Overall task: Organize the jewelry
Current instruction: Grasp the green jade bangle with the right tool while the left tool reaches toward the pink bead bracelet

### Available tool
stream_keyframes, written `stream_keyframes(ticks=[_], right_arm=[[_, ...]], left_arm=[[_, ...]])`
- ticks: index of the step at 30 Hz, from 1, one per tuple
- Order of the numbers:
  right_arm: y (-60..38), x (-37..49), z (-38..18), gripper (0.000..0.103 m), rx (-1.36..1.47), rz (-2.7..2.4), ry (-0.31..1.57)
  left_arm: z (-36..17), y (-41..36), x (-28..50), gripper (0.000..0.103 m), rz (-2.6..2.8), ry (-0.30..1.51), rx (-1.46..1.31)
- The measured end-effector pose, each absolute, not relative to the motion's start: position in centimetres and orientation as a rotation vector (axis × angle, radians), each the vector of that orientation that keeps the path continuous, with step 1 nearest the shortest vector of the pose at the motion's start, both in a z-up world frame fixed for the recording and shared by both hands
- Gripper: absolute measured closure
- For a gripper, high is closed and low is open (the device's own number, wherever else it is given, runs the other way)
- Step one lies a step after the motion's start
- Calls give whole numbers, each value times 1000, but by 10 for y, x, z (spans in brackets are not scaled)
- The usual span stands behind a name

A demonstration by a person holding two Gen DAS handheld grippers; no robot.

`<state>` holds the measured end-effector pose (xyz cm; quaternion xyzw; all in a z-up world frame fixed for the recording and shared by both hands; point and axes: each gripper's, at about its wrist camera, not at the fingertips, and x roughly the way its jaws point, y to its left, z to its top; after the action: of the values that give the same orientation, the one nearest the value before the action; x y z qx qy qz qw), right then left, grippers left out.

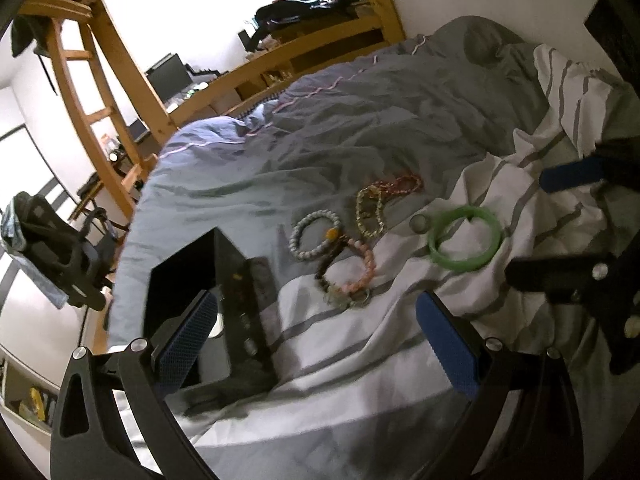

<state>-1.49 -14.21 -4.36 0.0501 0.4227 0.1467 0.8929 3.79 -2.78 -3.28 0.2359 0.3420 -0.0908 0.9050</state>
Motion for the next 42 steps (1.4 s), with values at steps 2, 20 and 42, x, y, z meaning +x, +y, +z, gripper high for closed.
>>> stream_keyframes(ticks=[2, 20, 42], right_arm=[[-147, -3, -49, 27, 145, 306, 924], [-161, 61, -114, 36, 206, 237, 1141], [-175, 51, -72, 90, 329, 264, 913]], left_arm=[[-38, -33, 52, 15, -204, 742, 470], [-113, -37, 125, 56, -215, 1109, 345], [-69, -24, 105, 74, -271, 991, 167]])
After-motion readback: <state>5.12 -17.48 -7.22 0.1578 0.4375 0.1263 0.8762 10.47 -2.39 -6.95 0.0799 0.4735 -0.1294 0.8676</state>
